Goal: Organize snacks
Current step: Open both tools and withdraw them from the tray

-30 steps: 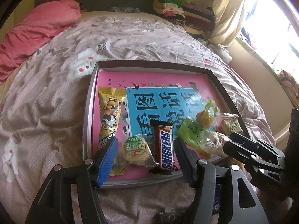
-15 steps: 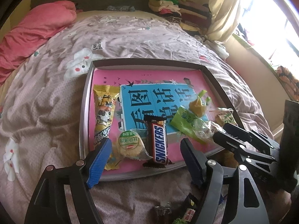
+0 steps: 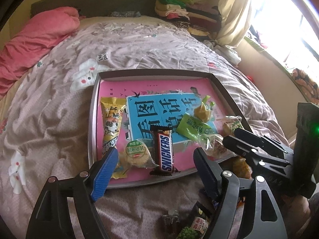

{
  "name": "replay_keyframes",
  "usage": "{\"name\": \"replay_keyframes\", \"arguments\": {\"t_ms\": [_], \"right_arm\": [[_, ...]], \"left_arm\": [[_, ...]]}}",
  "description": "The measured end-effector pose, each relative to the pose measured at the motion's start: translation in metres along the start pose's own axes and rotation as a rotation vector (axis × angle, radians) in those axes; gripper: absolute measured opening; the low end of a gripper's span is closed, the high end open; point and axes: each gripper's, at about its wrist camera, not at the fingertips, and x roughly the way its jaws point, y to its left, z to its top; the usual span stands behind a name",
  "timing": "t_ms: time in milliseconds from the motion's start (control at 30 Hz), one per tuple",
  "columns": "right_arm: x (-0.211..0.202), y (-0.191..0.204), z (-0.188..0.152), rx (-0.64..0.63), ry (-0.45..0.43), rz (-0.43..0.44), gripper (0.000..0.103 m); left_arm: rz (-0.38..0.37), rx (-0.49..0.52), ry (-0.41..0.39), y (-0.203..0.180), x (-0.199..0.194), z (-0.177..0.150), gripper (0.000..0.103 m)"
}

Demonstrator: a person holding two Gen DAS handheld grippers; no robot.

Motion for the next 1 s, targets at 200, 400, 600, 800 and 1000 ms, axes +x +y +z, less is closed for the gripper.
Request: {"name": "replay_keyframes", "arguments": {"t_ms": [200, 400, 600, 800, 1000], "right_arm": [[-0.014, -0.002, 0.004, 0.024, -0.047, 0.032, 0.056], [-0.024, 0.001, 0.005, 0.023, -0.07, 0.052, 0.056], [-0.03, 0.002, 0.006, 0.019, -0.085, 0.067, 0.058], [-0.036, 0.005, 0.006, 0.013, -0.094, 0.082, 0.058], [-0.041, 0.007, 0.003, 0.005, -0.097, 0.091, 0.058]], "left_arm": [[-0.001, -0.001, -0.007, 0.002, -0.006, 0.0, 0.08], [-0.003, 0.019, -0.009, -0.002, -0.012, -0.001, 0.081], [-0.004, 0.03, -0.008, -0.005, -0.016, -0.007, 0.08], [0.005, 0.033, 0.014, -0.003, -0.017, -0.014, 0.081], [0.019, 0.034, 0.031, 0.001, -0.019, -0.024, 0.081]]}}
